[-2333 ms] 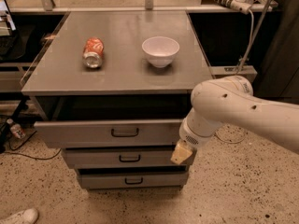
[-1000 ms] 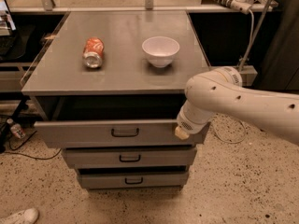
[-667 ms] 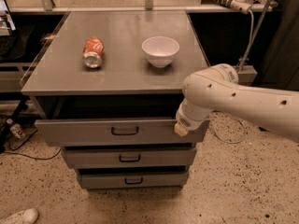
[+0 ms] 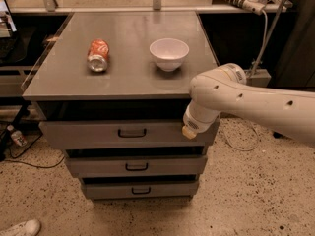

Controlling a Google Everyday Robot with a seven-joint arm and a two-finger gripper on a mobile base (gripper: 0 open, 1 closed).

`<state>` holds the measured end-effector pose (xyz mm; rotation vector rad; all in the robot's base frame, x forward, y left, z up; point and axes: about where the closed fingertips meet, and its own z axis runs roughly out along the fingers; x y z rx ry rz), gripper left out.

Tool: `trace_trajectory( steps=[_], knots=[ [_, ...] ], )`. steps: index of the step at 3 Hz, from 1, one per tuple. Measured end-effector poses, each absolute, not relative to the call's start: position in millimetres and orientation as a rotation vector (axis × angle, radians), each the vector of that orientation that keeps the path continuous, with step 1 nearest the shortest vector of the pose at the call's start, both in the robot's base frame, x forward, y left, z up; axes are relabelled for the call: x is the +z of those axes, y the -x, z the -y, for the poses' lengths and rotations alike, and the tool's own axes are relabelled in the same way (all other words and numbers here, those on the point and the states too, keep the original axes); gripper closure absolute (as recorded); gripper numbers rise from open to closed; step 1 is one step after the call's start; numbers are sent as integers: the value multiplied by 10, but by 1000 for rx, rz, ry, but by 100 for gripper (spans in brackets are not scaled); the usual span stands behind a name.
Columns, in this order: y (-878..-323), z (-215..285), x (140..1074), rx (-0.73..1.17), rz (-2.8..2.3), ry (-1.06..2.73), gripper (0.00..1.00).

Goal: Close top drawer

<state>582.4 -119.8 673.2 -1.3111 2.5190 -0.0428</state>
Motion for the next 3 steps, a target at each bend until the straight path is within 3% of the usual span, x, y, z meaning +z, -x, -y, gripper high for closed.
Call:
trace_trajectory(
  steps=[3],
  knots=[
    [-5824,1198,6731,-43,-2519,1311,11]
  ],
)
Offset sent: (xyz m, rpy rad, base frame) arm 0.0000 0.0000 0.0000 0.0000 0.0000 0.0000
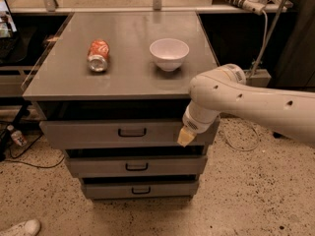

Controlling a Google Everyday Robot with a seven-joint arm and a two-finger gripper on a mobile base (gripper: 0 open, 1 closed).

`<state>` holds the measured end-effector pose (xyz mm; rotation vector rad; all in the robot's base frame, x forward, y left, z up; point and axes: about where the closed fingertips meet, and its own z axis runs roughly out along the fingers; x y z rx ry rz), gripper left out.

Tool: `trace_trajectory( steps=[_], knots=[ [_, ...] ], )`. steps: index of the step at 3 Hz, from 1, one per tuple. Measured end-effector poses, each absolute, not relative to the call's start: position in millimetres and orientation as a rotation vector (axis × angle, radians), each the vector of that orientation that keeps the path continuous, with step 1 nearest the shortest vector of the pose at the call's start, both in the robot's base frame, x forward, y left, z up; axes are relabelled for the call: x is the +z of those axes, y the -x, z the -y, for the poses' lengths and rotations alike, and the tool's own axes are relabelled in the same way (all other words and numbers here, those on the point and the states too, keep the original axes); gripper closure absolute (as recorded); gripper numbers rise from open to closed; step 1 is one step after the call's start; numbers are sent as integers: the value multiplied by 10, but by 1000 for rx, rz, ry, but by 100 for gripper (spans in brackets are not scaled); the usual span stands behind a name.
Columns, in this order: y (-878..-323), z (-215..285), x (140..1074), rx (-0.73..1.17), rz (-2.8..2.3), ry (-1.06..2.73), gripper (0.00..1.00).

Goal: Close top drawer

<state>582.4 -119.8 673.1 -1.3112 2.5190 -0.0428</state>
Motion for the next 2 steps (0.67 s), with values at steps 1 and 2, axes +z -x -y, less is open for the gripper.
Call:
trace_trajectory(
  steps=[1,2],
  knots=[
    [-5824,1197,6731,-43,-2519,1311,0],
    [-5824,1197,6731,-43,-2519,1311,0]
  ],
)
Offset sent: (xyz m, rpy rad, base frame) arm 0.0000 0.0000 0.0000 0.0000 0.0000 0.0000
